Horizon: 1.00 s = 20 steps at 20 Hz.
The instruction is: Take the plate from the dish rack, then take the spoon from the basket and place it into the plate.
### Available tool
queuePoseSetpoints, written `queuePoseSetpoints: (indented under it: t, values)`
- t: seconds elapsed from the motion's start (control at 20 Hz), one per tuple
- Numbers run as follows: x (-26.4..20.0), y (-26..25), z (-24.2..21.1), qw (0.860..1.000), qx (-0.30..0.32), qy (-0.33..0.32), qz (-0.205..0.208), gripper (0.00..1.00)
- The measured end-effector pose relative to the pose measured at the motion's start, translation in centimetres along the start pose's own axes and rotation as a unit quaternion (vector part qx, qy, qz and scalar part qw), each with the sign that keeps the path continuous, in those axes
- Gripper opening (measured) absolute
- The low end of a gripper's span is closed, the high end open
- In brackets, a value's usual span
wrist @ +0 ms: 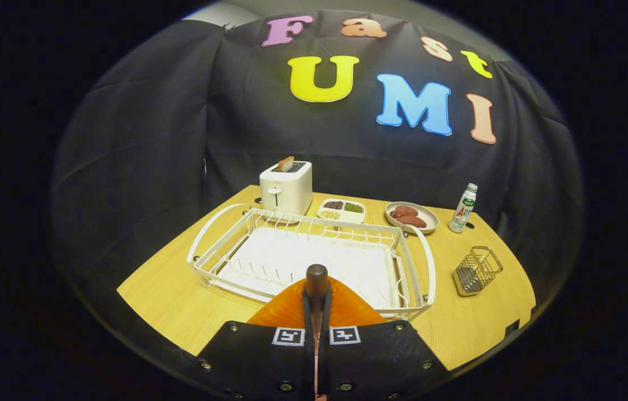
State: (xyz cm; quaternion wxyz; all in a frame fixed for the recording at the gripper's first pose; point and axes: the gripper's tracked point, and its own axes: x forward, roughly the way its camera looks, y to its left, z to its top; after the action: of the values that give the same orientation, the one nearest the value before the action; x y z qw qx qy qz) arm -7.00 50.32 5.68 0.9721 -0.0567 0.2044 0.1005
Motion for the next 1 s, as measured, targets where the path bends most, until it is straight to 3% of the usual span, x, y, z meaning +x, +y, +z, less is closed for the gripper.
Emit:
queuePoseSetpoints:
  t: [0.35, 0.45, 0.7, 0.8, 0.85, 1.0]
  values:
    - [-0.6, 1.0, -2.8, 1.000, -0.004, 0.004, 0.000, 0.04]
    - [-0.9, 0.7, -2.8, 1.000, 0.005, -0.001, -0.003, 0.11]
    - [-1.7, -0.5, -2.3, 1.000, 0.016, -0.006, -0.015, 0.12]
    - [-2.0, -1.5, -2.0, 0.999, 0.002, -0.013, -0.031, 0.31]
    - [-2.3, -2.1, -2.0, 0.999, -0.004, -0.012, -0.041, 0.50]
    - [-2.3, -2.1, -1.7, 0.999, 0.006, -0.015, -0.034, 0.50]
